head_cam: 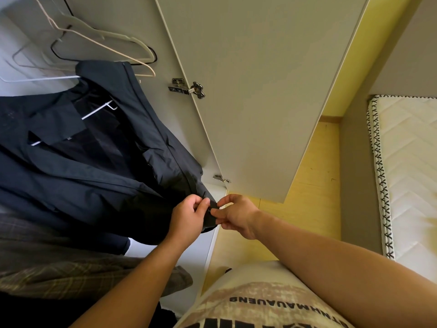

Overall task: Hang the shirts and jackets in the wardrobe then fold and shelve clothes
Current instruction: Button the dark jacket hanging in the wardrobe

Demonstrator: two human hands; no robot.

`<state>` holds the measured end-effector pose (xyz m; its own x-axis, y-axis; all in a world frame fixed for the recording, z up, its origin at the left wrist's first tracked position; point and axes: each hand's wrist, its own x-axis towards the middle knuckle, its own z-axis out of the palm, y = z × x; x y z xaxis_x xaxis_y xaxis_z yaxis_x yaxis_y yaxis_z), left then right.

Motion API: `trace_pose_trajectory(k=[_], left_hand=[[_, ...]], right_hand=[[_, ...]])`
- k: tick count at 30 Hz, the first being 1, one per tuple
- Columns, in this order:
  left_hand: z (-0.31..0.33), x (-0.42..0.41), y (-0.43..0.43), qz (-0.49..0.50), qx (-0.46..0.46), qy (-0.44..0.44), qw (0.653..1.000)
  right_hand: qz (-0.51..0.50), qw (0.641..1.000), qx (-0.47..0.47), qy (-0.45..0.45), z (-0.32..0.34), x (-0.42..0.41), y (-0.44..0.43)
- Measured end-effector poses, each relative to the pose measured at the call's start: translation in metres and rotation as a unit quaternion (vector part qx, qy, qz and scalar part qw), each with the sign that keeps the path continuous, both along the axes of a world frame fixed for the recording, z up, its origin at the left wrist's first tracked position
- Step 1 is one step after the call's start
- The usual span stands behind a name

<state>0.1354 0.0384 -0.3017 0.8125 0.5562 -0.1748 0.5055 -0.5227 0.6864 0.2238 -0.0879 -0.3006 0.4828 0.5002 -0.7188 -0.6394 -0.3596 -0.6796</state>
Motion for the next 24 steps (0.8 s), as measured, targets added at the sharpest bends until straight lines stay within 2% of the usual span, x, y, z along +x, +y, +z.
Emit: trace_pose_trajectory(k=[3,5,9,13,19,24], left_hand=[[-0.001,0.002,0.002,0.012,0.035,0.021,0.999],[0.000,0.004,0.003,0.020,0.054,0.030,0.998],[0.006,0.008,0.000,0.030,0.154,0.058,0.986],[0.013,0.008,-0.006,0.057,0.185,0.068,0.979],[0.016,0.010,-0.008,0.093,0.122,0.039,0.987],[0.013,0.015,0.001,0.098,0.109,0.047,0.988]], right_hand=[[0.062,0.995,-0.016,-0.082,0.001,-0.002,0.004],[0.077,0.992,-0.002,-0.101,0.001,-0.003,0.005],[0.040,0.995,0.013,-0.091,0.001,-0.004,0.009],[-0.018,0.997,0.007,-0.069,0.002,-0.004,0.016],[-0.077,0.997,0.015,-0.027,0.003,-0.004,0.022],[-0.082,0.996,0.003,-0.021,0.002,-0.003,0.029]])
